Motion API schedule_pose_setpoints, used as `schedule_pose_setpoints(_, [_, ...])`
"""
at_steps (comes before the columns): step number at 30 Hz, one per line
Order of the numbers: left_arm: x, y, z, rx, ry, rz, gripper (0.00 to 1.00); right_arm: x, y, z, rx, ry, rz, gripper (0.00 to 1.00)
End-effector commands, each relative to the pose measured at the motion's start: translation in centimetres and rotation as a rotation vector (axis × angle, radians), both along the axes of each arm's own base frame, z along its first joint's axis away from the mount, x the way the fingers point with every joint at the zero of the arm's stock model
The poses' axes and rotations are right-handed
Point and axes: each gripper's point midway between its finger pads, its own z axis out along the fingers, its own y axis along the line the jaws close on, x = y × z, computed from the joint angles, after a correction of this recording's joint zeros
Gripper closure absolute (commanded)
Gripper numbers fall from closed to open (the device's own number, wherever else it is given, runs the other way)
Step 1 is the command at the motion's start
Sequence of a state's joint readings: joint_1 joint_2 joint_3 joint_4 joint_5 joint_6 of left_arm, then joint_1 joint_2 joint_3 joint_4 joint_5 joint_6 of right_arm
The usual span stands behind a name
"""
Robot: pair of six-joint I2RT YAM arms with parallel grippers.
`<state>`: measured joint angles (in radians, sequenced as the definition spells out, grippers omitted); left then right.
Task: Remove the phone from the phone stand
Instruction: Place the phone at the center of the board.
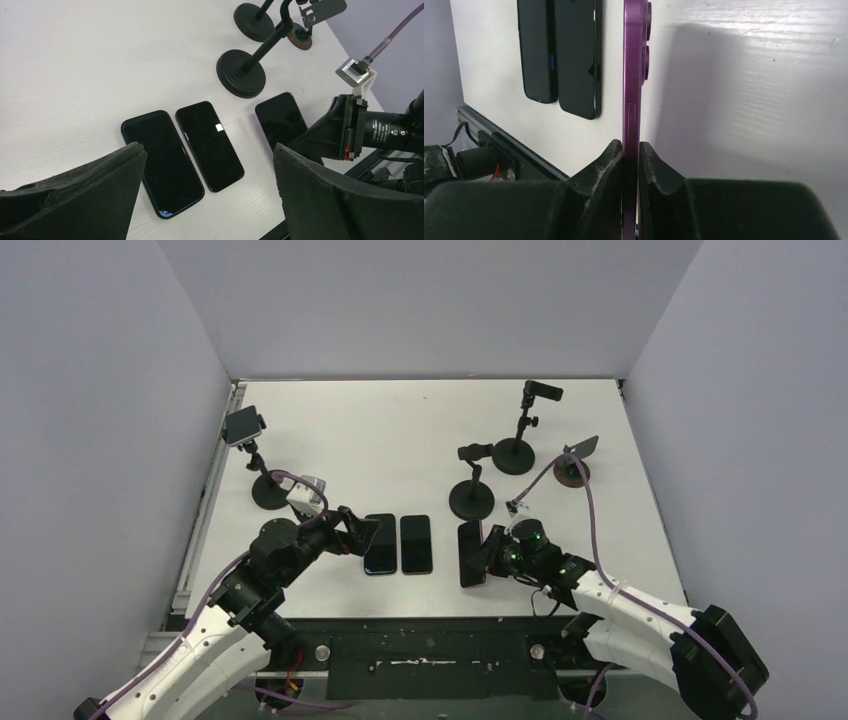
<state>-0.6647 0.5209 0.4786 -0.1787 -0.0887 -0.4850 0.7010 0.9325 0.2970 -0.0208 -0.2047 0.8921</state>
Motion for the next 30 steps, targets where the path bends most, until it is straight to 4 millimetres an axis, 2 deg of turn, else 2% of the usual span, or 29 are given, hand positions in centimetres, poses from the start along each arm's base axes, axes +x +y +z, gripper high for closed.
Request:
schedule_pose_setpoints(1, [-0.1,-0.4,2.3,-0.009,-0.055,-0.034,0.03,2.5,2.7,4.0,0.189,-0.093,0.056,0.89])
schedule_pose_setpoints(16, [-0.3,-0.7,2.2,-0.009,-0.056,-0.061,0.03,4.4,4.2,0.8,0.190,0.021,0.091,0.88])
schedule_pose_setpoints(21, [-0.3,-0.8,2.3,-0.008,-0.060,-0.065,0.03,5.0,4.8,0.1,0.213,0.035,0.077,0.85])
schedule_pose_setpoints(25, [-0.2,-0.9,2.1,-0.005,-0.052,-0.070,0.03,5.3,4.9,-0.9,0.209,0.059,0.056,0.77])
schedule_pose_setpoints(30, [-0.2,-0.9,2.0,-0.003,-0.050,-0.068,0.03,5.3,4.0,-1.8,0.169,0.072,0.021,0.55])
